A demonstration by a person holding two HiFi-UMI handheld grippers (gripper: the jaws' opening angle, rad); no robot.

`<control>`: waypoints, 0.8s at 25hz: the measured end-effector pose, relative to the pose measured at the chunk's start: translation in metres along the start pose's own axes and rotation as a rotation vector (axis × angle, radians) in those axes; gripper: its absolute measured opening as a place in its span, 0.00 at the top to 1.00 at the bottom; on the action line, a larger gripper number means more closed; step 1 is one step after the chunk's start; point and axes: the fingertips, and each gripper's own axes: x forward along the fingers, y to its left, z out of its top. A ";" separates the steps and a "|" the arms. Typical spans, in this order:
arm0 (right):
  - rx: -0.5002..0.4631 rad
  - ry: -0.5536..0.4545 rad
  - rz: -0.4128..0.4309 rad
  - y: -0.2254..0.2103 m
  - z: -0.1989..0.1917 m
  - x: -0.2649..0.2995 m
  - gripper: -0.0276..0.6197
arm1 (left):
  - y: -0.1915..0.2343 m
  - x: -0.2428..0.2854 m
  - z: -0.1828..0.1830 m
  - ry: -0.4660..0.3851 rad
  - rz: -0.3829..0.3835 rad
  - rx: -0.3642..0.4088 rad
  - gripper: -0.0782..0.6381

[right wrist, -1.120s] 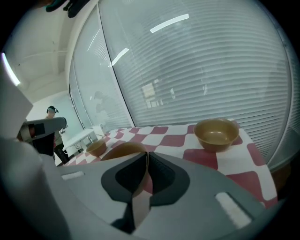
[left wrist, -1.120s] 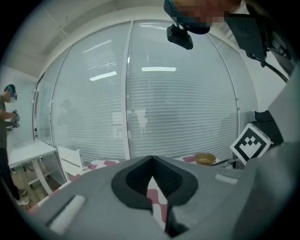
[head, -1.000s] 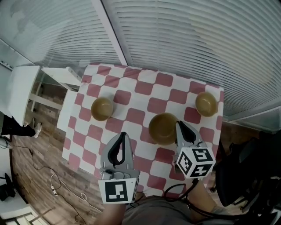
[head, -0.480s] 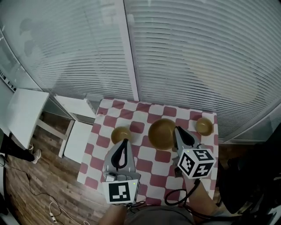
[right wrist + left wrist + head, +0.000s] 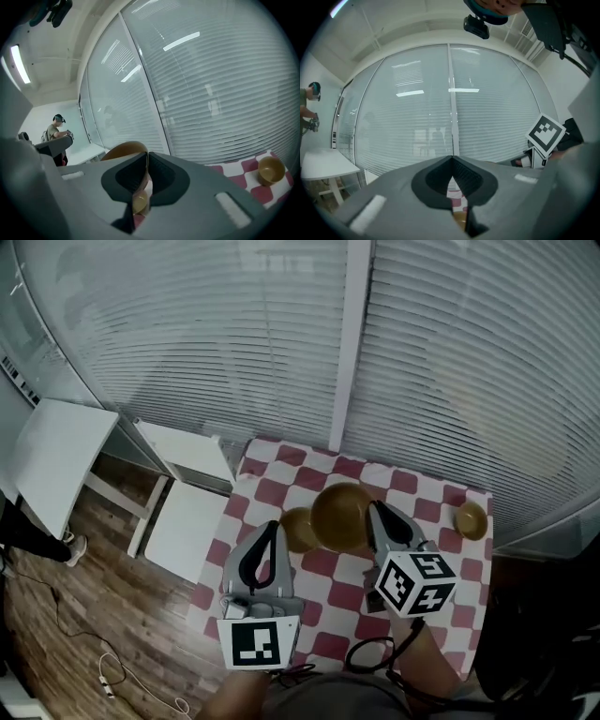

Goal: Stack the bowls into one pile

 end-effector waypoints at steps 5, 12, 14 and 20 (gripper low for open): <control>0.009 0.083 0.013 0.016 -0.039 0.031 0.89 | 0.028 -0.001 -0.025 0.045 0.023 -0.028 0.89; -0.001 0.196 0.000 0.024 -0.106 0.063 0.89 | 0.055 -0.007 -0.082 0.159 0.051 -0.084 0.89; -0.003 0.208 -0.012 0.022 -0.119 0.073 0.89 | 0.063 -0.006 -0.099 0.186 0.057 -0.095 0.89; -0.023 0.257 -0.030 0.019 -0.146 0.087 0.89 | 0.074 -0.001 -0.130 0.236 0.068 -0.136 0.89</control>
